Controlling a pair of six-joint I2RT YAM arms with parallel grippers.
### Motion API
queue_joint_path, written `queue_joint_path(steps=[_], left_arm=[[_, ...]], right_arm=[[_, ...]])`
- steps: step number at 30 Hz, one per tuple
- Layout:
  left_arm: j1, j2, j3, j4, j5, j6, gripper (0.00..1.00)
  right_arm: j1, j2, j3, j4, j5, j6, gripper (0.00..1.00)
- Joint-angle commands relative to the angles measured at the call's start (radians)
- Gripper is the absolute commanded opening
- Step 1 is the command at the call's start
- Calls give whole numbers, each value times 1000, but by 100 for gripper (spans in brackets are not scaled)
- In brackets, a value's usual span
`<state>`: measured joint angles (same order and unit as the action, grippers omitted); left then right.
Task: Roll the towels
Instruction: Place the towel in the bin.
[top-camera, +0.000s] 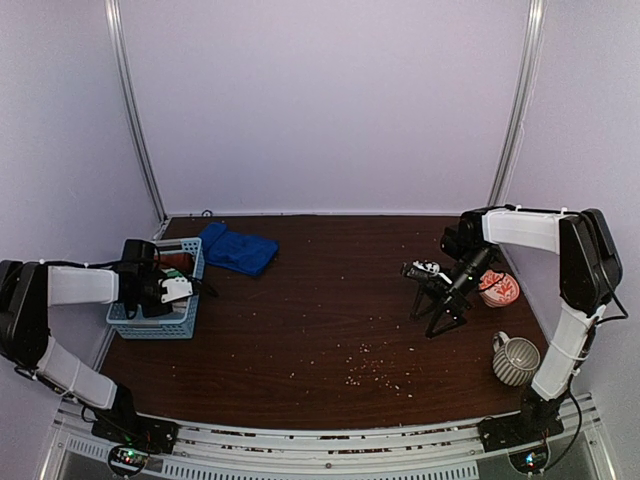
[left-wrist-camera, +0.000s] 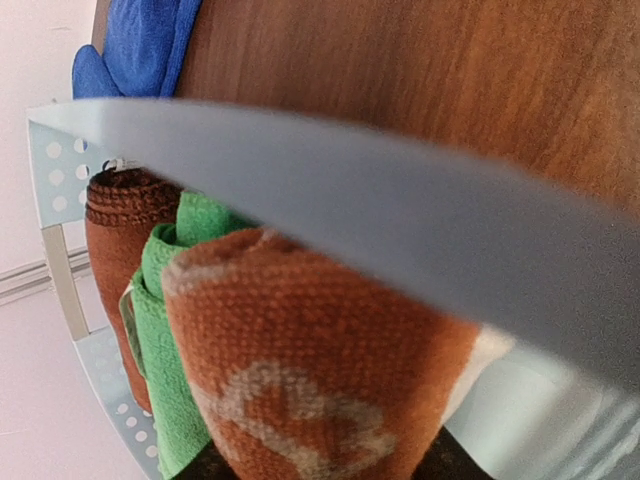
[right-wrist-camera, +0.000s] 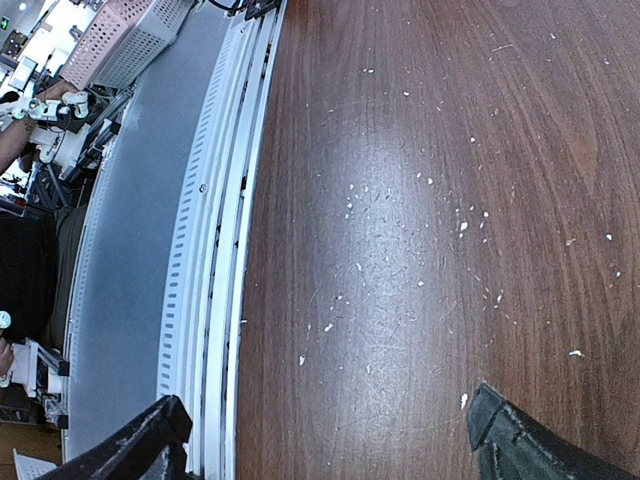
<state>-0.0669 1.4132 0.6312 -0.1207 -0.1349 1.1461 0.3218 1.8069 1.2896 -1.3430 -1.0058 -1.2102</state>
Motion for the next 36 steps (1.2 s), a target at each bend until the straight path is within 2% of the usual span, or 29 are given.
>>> queue_joint_path(steps=[1, 6, 17, 19, 20, 28, 36], left_arm=[[6, -60, -20, -75, 23, -5, 53], [6, -90, -40, -105, 67, -4, 58], [-1, -71, -22, -110, 63, -15, 65], [-8, -68, -11, -124, 60, -16, 96], [-9, -69, -6, -131, 58, -17, 98], [-12, -129, -7, -143, 50, -36, 98], [-21, -231, 11, -226, 49, -62, 98]], right_arm=[[-3, -4, -6, -13, 5, -18, 100], [-3, -1, -7, -14, 1, -19, 100], [-2, -9, -9, -14, 3, -19, 100], [-2, -9, -10, -14, 3, -20, 100], [-2, -8, -10, -14, 3, -20, 100], [-2, -1, -10, -14, 3, -22, 100], [-2, 8, -8, -15, 9, -23, 100]])
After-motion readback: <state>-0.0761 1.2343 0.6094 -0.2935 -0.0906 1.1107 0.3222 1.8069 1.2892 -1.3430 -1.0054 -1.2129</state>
